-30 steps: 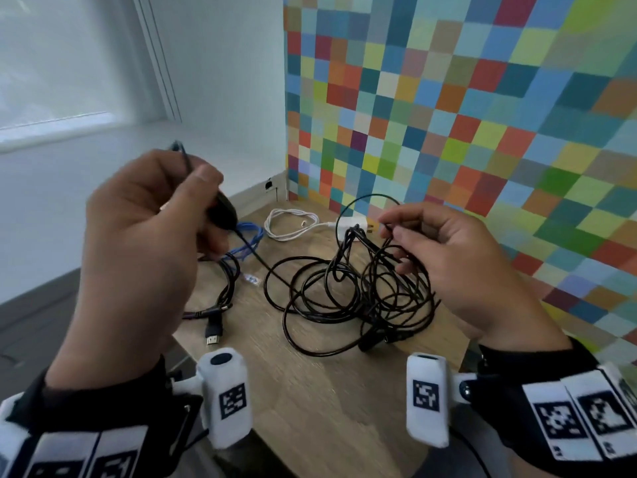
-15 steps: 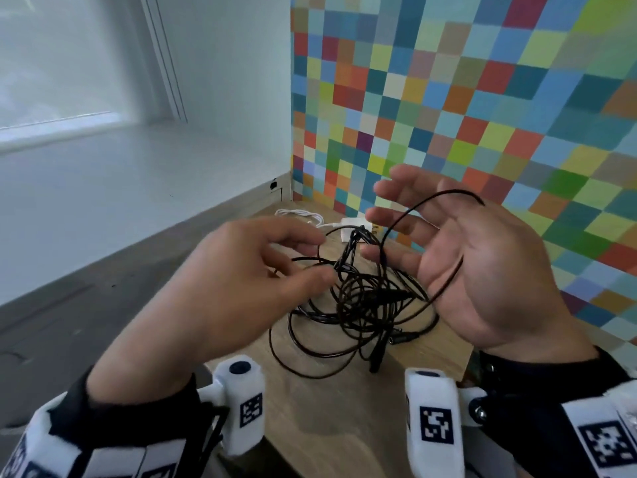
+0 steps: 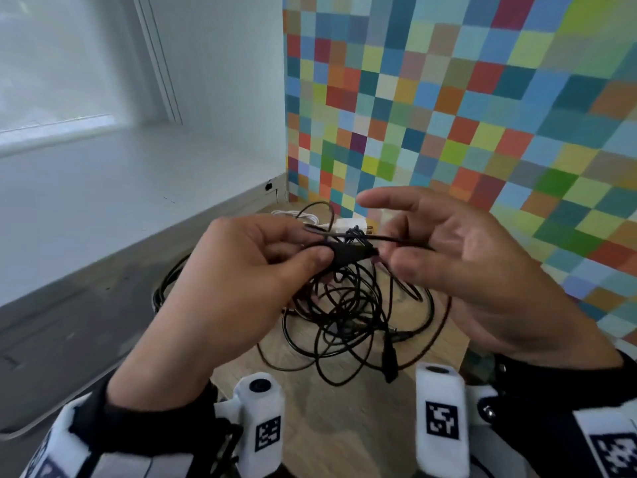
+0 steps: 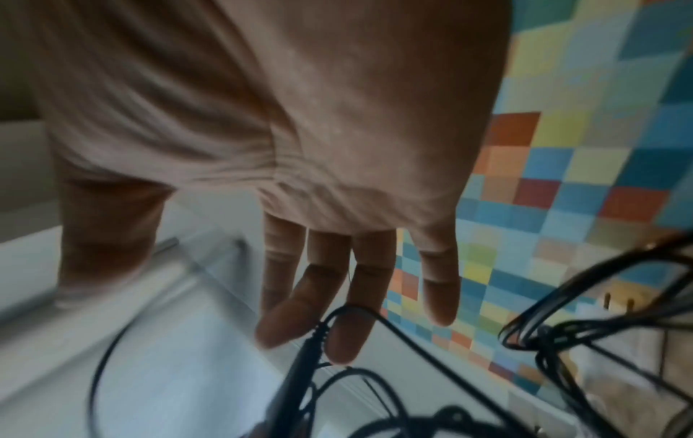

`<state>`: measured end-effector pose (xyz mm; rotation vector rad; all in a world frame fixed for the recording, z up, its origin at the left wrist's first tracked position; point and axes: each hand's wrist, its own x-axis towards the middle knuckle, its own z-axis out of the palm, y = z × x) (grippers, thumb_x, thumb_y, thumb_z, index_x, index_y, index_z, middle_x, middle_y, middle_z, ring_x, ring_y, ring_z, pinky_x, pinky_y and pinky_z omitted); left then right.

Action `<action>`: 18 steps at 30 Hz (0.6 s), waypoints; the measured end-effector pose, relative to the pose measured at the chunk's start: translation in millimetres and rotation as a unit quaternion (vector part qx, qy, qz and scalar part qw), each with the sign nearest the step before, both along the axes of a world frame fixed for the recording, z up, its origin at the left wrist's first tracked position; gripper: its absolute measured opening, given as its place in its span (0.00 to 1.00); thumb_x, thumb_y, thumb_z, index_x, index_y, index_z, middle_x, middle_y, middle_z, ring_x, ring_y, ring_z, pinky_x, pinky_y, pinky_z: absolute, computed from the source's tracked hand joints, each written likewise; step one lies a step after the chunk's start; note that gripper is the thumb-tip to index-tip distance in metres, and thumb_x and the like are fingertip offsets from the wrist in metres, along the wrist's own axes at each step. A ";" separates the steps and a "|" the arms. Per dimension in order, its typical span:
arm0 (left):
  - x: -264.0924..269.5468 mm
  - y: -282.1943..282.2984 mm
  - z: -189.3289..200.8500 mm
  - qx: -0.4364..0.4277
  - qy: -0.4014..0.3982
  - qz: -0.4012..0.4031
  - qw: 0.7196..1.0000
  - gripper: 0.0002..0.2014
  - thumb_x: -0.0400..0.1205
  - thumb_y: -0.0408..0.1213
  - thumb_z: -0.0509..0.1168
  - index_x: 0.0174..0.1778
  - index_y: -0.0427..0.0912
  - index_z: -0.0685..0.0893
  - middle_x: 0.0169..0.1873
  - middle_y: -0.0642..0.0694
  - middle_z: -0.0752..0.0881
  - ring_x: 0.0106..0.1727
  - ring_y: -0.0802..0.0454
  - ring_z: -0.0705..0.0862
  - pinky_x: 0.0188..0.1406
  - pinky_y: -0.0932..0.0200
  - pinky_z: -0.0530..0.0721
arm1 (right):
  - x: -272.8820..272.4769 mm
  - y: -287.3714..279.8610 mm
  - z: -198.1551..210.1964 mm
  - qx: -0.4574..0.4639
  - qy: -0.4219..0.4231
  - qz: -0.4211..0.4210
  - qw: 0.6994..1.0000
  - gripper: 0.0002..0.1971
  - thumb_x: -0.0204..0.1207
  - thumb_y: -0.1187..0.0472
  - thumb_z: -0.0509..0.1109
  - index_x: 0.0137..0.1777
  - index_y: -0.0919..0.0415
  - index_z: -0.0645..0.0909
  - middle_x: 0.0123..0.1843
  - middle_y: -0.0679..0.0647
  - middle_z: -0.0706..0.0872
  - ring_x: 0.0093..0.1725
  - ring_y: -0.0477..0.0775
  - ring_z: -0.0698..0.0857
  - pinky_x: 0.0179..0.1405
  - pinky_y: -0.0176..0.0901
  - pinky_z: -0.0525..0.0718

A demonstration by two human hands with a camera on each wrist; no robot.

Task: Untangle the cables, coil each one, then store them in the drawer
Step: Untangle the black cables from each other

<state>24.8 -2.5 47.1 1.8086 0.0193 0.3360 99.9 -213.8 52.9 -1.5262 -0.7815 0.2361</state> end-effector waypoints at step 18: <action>7.6 6.9 -7.7 -0.066 -0.093 0.045 0.992 0.04 0.83 0.37 0.70 0.43 0.44 0.88 0.38 0.43 0.94 0.38 0.42 0.94 0.38 0.50 0.92 | -0.8 8.4 -1.6 -0.088 -0.057 -0.166 0.980 0.04 0.79 0.61 0.77 0.47 0.52 0.92 0.34 0.48 0.91 0.34 0.46 0.87 0.38 0.42 0.86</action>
